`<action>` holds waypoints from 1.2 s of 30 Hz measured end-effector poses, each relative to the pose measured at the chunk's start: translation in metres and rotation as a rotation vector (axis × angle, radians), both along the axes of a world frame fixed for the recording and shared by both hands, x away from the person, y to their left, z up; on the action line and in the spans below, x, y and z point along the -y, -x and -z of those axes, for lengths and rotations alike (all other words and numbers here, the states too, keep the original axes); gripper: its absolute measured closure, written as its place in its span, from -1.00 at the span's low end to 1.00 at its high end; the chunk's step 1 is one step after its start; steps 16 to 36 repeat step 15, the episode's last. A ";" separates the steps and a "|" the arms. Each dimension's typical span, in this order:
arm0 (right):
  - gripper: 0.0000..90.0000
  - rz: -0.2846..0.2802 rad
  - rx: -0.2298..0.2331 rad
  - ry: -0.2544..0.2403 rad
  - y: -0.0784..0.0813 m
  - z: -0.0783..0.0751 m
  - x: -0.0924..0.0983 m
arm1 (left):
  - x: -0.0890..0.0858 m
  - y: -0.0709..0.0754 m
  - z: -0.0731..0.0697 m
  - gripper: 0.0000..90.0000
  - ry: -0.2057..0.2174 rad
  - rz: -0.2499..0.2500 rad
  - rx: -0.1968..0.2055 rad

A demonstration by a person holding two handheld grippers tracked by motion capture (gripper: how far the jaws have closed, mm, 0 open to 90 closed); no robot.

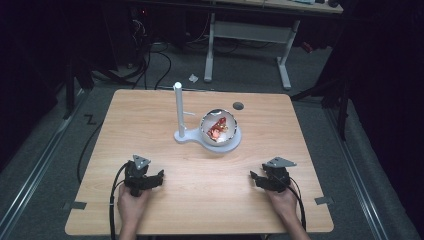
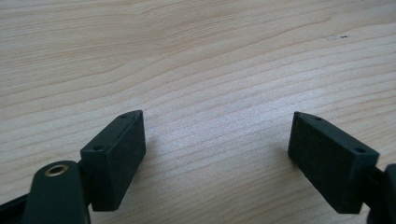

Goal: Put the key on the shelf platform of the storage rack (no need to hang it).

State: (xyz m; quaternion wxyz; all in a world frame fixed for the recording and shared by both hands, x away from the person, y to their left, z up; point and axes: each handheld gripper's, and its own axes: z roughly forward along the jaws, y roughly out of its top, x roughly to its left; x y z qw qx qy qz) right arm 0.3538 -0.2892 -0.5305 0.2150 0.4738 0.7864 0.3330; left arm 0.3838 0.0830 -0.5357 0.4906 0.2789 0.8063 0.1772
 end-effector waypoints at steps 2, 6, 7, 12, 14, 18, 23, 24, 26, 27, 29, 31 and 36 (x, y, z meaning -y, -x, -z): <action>-0.15 -0.002 -0.006 -0.006 0.000 0.000 0.000 | 0.000 0.000 0.000 -0.57 0.000 0.000 0.000; -0.19 -0.002 -0.005 -0.002 0.000 0.000 0.000 | 0.000 0.000 0.000 -0.57 -0.002 0.001 0.000; -0.20 -0.001 -0.005 -0.002 0.000 0.000 0.000 | 0.000 0.000 0.000 -0.57 -0.001 0.001 0.001; -0.21 0.003 -0.005 -0.001 0.000 0.000 0.000 | 0.000 0.000 0.000 -0.57 -0.001 0.001 0.001; -0.23 0.008 -0.006 -0.001 0.000 0.000 0.000 | 0.000 0.000 0.000 -0.57 -0.001 0.001 0.001; -0.26 0.016 -0.008 -0.001 0.001 0.000 0.000 | 0.000 0.000 0.000 -0.57 -0.001 0.000 0.001; -0.26 0.016 -0.008 -0.001 0.001 0.000 0.000 | 0.000 0.000 0.000 -0.57 -0.001 0.000 0.001; -0.26 0.016 -0.008 -0.001 0.001 0.000 0.000 | 0.000 0.000 0.000 -0.57 -0.001 0.000 0.001; -0.26 0.016 -0.008 -0.001 0.001 0.000 0.000 | 0.000 0.000 0.000 -0.57 -0.001 0.000 0.001; -0.26 0.016 -0.008 -0.001 0.001 0.000 0.000 | 0.000 0.000 0.000 -0.57 -0.001 0.000 0.001; -0.26 0.016 -0.008 -0.001 0.001 0.000 0.000 | 0.000 0.000 0.000 -0.57 -0.001 0.000 0.001; -0.26 0.016 -0.008 -0.001 0.001 0.000 0.000 | 0.000 0.000 0.000 -0.57 -0.001 0.000 0.001; -0.26 0.016 -0.008 -0.001 0.001 0.000 0.000 | 0.000 0.000 0.000 -0.57 -0.001 0.000 0.001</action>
